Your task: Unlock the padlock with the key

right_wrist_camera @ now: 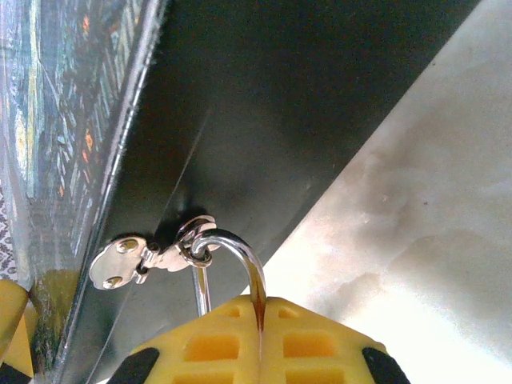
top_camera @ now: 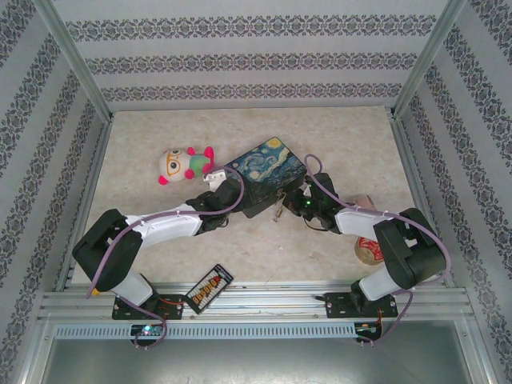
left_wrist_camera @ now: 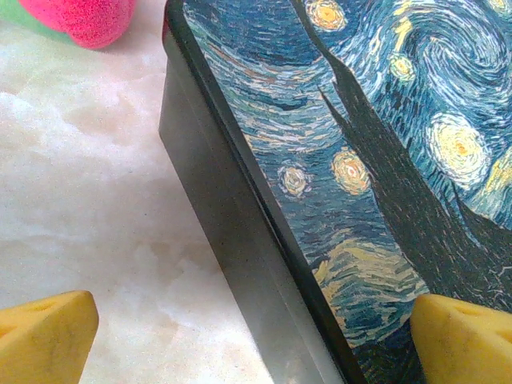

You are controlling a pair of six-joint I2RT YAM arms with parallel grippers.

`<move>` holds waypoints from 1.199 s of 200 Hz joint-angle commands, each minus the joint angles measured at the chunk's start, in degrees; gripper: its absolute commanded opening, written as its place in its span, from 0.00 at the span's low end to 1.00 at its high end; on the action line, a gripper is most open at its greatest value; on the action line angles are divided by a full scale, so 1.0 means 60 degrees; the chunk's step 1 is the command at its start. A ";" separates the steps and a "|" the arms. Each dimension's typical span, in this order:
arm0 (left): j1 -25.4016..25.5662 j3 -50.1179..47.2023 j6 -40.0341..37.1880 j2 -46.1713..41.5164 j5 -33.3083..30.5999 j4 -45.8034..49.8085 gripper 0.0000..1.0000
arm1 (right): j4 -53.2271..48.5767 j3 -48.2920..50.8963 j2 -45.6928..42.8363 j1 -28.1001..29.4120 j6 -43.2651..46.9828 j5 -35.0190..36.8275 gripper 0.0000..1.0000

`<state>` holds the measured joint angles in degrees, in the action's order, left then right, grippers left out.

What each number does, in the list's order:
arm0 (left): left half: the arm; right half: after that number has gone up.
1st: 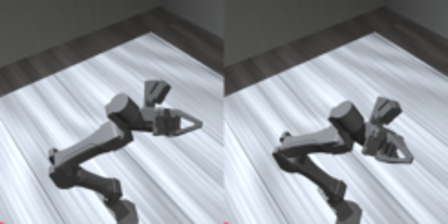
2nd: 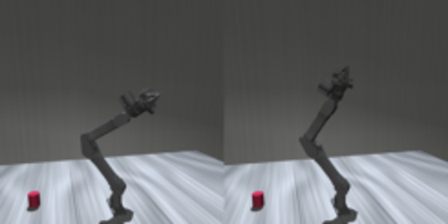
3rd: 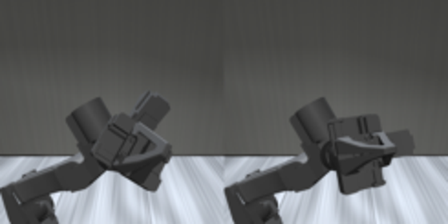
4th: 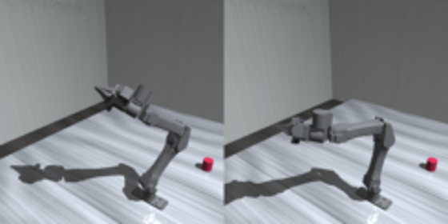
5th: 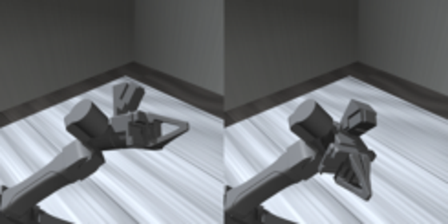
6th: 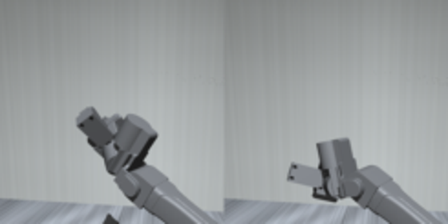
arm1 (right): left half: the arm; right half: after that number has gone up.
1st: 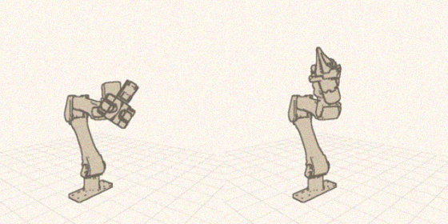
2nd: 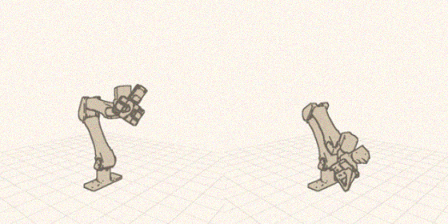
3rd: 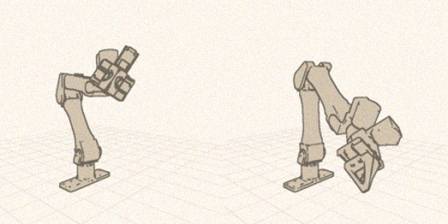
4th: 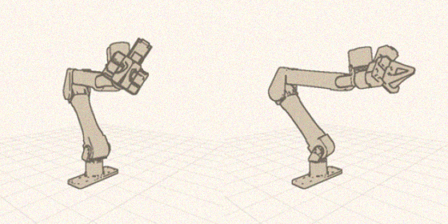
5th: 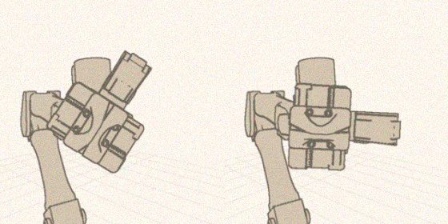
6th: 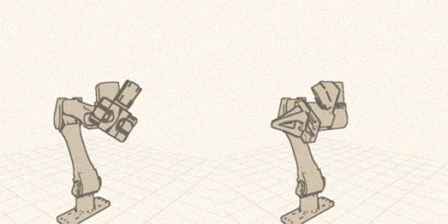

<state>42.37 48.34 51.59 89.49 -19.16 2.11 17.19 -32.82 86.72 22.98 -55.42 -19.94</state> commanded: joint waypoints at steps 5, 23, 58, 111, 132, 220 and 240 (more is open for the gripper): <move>0.0233 0.0084 -0.0415 0.0176 -0.0234 0.0540 0.99 | 0.0616 -0.0024 -0.0154 -0.0233 -0.0243 0.0409 0.00; 0.0248 0.0117 -0.0365 0.0320 -0.0244 0.0734 0.99 | 0.0680 -0.0023 -0.0157 -0.0294 -0.0287 0.0352 0.00; 0.0248 -0.0178 -0.0284 0.0248 -0.0207 0.0883 0.99 | 0.0772 -0.0110 -0.0091 -0.0365 -0.0366 0.0278 0.00; 0.0248 -0.0602 -0.0175 0.0048 -0.0182 0.1144 0.99 | 0.0868 -0.0272 0.0076 -0.0366 -0.0410 0.0259 0.00; 0.0248 -0.0673 -0.0173 -0.0025 -0.0191 0.1128 0.99 | 0.0921 -0.0302 0.0215 -0.0388 -0.0430 0.0263 0.00; 0.0248 -0.0644 -0.0236 0.0000 -0.0279 0.1099 0.99 | 0.1393 -0.0178 0.0222 -0.0585 -0.0765 0.0364 0.00; 0.0248 -0.0682 -0.0234 -0.0008 -0.0278 0.1099 0.99 | 0.1492 -0.0170 0.0200 -0.0644 -0.0841 0.0380 0.00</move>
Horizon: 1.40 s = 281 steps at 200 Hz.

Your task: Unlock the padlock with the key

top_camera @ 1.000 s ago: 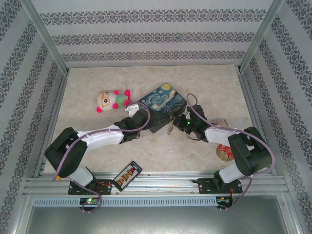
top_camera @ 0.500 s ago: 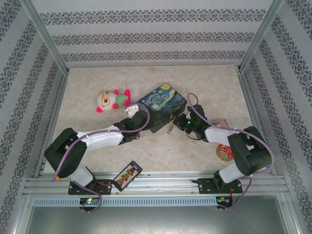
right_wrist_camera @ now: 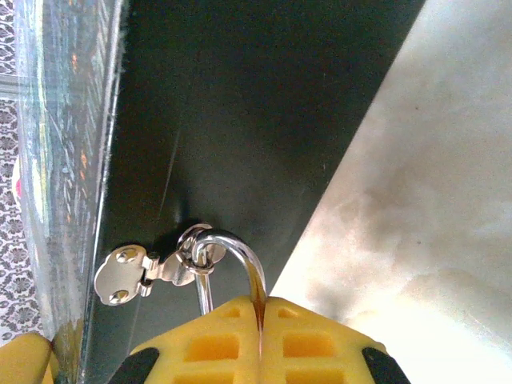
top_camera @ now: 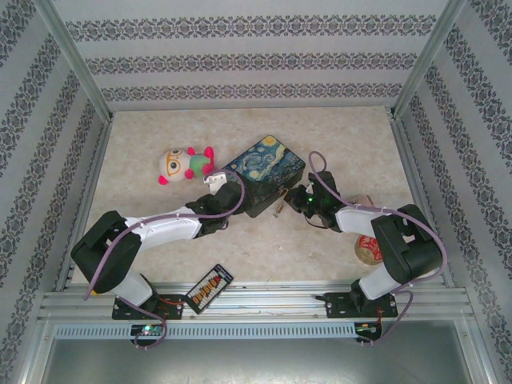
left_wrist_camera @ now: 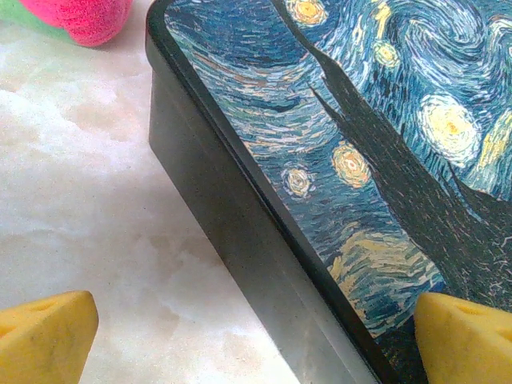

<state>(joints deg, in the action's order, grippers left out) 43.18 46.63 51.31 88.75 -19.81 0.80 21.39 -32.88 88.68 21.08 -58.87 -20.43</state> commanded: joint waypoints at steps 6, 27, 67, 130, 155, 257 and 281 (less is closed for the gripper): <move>0.0120 -0.0412 -0.0166 0.0106 -0.0165 0.1325 0.99 | 0.0813 -0.0166 -0.0129 -0.0339 -0.0279 0.0482 0.00; 0.0113 -0.0445 -0.0121 0.0077 -0.0166 0.1317 0.99 | 0.0898 -0.0203 -0.0057 -0.0371 -0.0344 0.0518 0.00; 0.0113 -0.0479 -0.0143 0.0003 -0.0202 0.1359 0.99 | 0.1184 -0.0276 0.0215 -0.0408 -0.0484 0.0517 0.00; 0.0113 -0.0507 -0.0101 -0.0084 -0.0272 0.1376 0.99 | 0.1290 -0.0232 0.0307 -0.0494 -0.0486 0.0504 0.00; 0.0113 -0.0492 -0.0109 -0.0070 -0.0271 0.1372 0.99 | 0.1312 -0.0247 0.0312 -0.0565 -0.0497 0.0489 0.00; 0.0101 -0.0525 -0.0085 -0.0127 -0.0279 0.1346 0.99 | 0.1294 -0.0130 0.0161 -0.0482 -0.0415 0.0310 0.00; 0.0100 -0.0525 -0.0124 -0.0178 -0.0446 0.1455 0.99 | 0.1299 -0.0057 0.0137 -0.0451 -0.0435 0.0299 0.00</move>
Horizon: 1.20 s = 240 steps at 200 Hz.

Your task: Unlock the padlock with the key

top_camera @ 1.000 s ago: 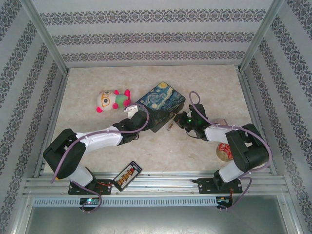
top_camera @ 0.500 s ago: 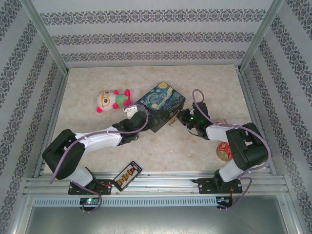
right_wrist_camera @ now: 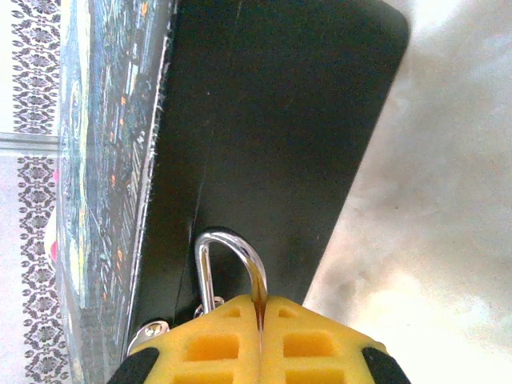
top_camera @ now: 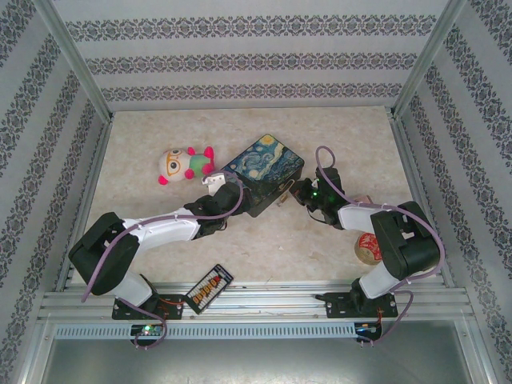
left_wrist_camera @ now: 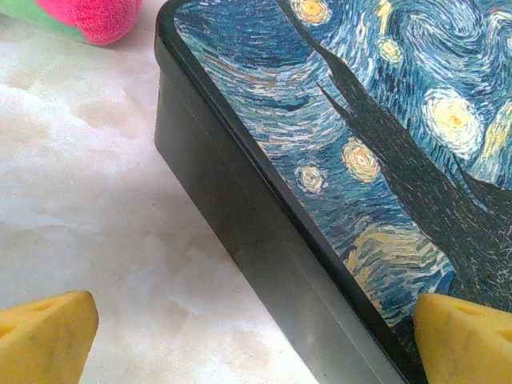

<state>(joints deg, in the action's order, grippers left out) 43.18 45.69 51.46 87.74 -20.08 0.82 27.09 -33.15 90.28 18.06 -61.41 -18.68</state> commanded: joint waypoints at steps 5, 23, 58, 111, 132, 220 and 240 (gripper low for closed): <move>0.0084 -0.0376 -0.0164 -0.0025 -0.0464 0.1482 0.99 | 0.0348 0.0012 -0.0155 0.0053 -0.0020 -0.0021 0.00; 0.0027 -0.0367 -0.0219 -0.0121 -0.0636 0.1666 0.99 | 0.0332 0.0170 -0.0331 0.0120 -0.0062 -0.0030 0.00; -0.0132 -0.0365 -0.0335 -0.0459 -0.0970 0.1927 0.99 | 0.0319 0.0819 -0.0991 0.0364 -0.0279 0.0331 0.00; 0.0270 0.0630 -0.1589 -0.0984 -0.0923 0.1819 0.99 | 0.0050 0.1432 -0.1887 0.0603 -0.0357 0.0715 0.00; 0.0655 0.1119 -0.1801 -0.0741 -0.1114 0.1858 0.99 | 0.0053 0.1541 -0.2029 0.0648 -0.0420 0.0826 0.00; 0.1068 0.1636 -0.1165 0.0907 -0.1068 0.2655 0.99 | -0.0262 0.1641 -0.2714 0.0522 -0.0374 0.1048 0.00; 0.1065 0.1441 -0.1076 0.0823 -0.1218 0.2747 0.99 | -0.1035 0.1383 -0.3142 0.0490 0.0079 0.1118 0.00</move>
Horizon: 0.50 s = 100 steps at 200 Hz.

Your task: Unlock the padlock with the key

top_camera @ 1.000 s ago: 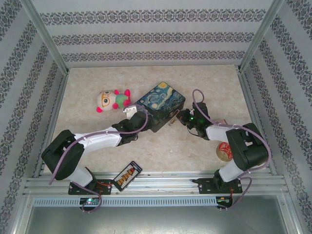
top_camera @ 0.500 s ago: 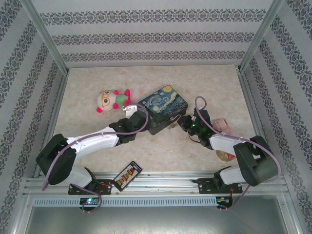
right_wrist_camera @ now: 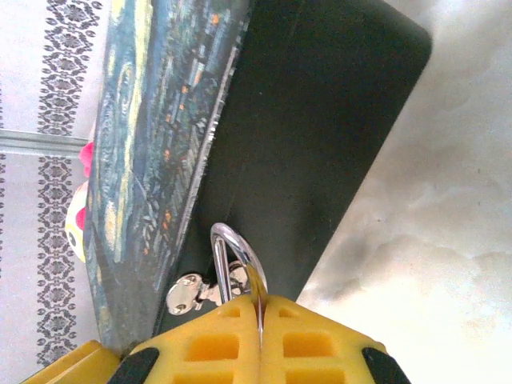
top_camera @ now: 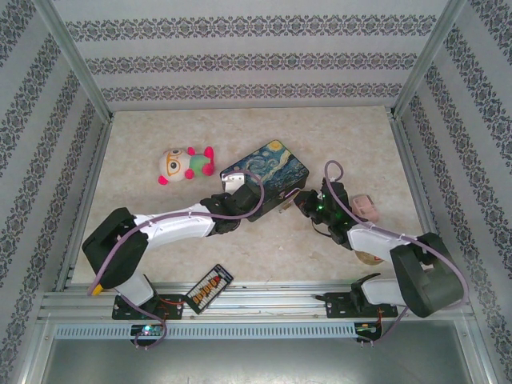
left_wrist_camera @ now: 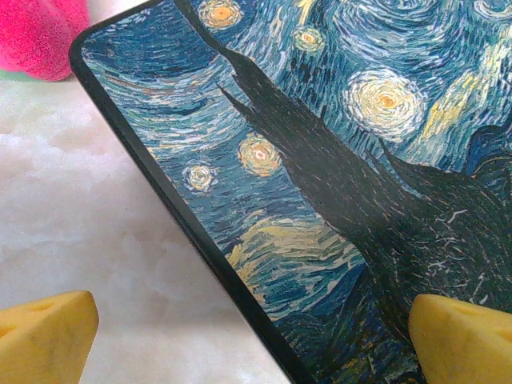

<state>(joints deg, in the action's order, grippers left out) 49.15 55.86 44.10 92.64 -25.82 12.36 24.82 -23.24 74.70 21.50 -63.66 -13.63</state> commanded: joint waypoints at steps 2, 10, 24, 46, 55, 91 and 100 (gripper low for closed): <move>0.0064 -0.0278 0.0169 -0.0010 -0.0276 0.0836 0.99 | -0.0769 -0.0307 -0.0589 -0.0082 0.0516 0.0286 0.00; 0.0043 -0.0363 0.0221 -0.0068 -0.0321 0.0869 0.99 | -0.1149 -0.0452 -0.0804 -0.0082 0.0763 0.0335 0.00; -0.0015 -0.0550 0.0322 -0.0213 -0.0430 0.0941 0.99 | -0.1946 -0.0647 -0.1229 -0.0096 0.1187 0.0410 0.00; -0.0152 -0.0975 0.0415 -0.0543 -0.0623 0.0822 0.98 | -0.3313 -0.0918 -0.2027 -0.0158 0.1879 0.0459 0.00; -0.0233 -0.1139 0.0439 -0.0659 -0.0647 0.0757 0.97 | -0.4003 -0.1095 -0.2331 -0.0201 0.2198 0.0416 0.00; -0.0822 -0.1610 0.0372 -0.1013 -0.0452 0.0522 0.97 | -0.7444 -0.2273 -0.3153 -0.0257 0.3794 0.0627 0.00; -0.0915 -0.1667 0.0303 -0.1096 -0.0456 0.0504 0.97 | -0.8335 -0.2584 -0.3242 -0.0258 0.4158 0.0847 0.00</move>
<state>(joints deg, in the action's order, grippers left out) 46.26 48.64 46.72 86.56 -27.24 11.03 -7.57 -33.43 57.47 20.36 -47.62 -11.55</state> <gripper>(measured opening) 0.971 0.057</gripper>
